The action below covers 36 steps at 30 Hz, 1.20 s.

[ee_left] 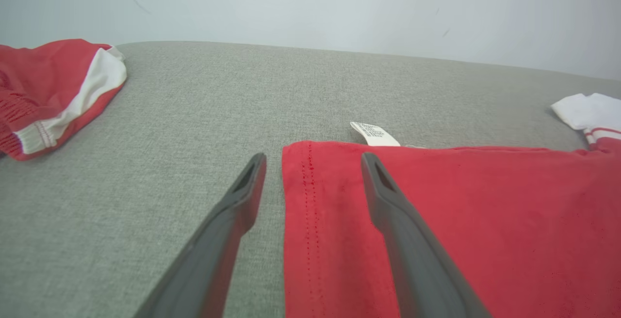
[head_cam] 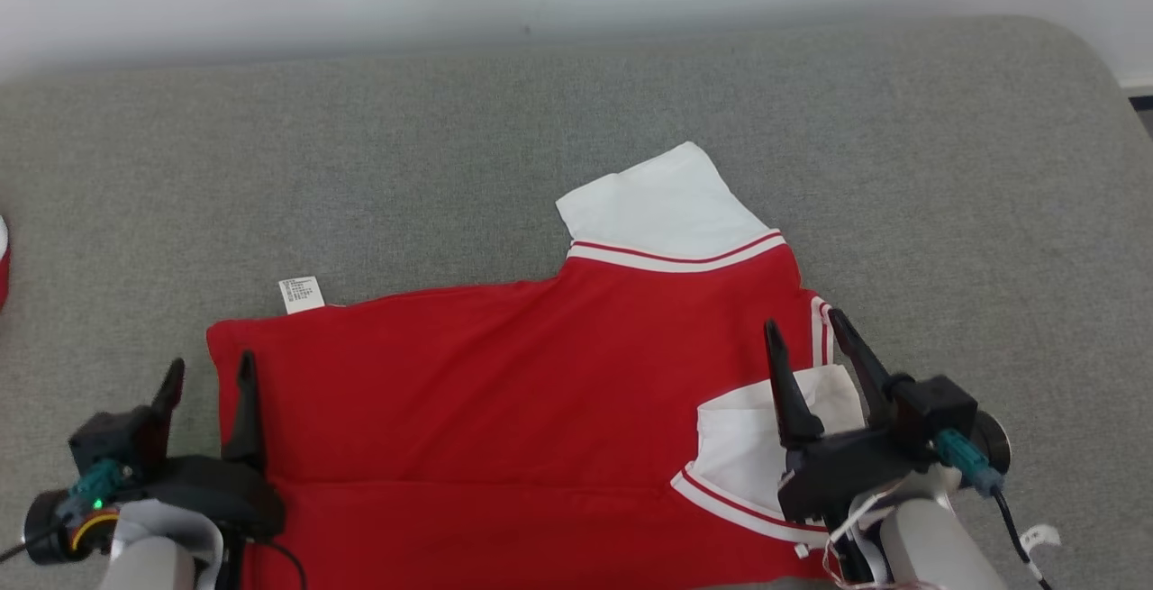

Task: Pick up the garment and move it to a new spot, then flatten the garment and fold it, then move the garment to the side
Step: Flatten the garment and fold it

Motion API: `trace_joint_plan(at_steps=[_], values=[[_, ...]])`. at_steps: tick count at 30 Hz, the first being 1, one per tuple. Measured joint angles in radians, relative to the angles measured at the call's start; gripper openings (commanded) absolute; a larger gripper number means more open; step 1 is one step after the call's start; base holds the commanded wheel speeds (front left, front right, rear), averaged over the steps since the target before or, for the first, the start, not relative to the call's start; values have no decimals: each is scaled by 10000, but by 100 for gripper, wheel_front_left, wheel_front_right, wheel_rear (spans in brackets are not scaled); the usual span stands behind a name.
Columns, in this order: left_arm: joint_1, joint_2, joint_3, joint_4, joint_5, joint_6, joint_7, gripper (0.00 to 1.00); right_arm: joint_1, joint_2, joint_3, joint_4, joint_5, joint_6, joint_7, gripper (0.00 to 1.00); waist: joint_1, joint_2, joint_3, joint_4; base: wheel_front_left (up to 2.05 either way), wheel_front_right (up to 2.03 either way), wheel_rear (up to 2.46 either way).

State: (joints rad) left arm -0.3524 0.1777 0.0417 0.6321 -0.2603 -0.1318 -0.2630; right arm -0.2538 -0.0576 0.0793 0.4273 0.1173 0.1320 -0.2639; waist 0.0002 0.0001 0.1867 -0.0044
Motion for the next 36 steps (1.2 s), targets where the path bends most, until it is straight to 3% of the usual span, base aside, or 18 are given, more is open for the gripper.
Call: trace_joint_plan(at_steps=[10, 22, 24, 25, 26, 27, 36], values=[[-2197, 644, -1007, 2157, -1043, 0, 309, 100, -2621, -512, 539, 951, -240, 0, 0, 100, 1, 1, 876, 19, 0, 0, 0], [-3034, 984, -2462, 2947, -2370, 2, 709, 100, -4953, -1147, 1967, 2681, 2, 0, 268, 100, -1, 0, 1206, 260, 0, 0, 0], [-3144, 1055, -2688, 2941, -2499, 2, 746, 73, -5285, -1225, 2144, 2947, 197, 0, 497, 100, -1, 1, 1257, 282, 0, 0, 0], [-3184, 1078, -2786, 2940, -2615, 2, 767, 45, -5471, -1327, 2286, 3101, 228, 0, 700, 100, -1, 0, 1282, 295, 0, 0, 0], [-3222, 1103, -2897, 2938, -2715, 2, 752, 6, -5649, -1381, 2351, 3290, 322, 0, 936, 100, -1, 0, 1302, 312, 0, 0, 0], [-3257, 1129, -2999, 2934, -2767, 2, 754, 0, -5792, -1446, 2470, 3425, 460, 0, 1112, 100, 0, 0, 1321, 331, 0, 0, 0], [-3577, 1191, -3843, 2815, -3202, 0, 541, 0, -7296, -1847, 3277, 4778, 1296, 0, 2959, 100, -2, 0, 1605, 616, 0, 0, 0]])
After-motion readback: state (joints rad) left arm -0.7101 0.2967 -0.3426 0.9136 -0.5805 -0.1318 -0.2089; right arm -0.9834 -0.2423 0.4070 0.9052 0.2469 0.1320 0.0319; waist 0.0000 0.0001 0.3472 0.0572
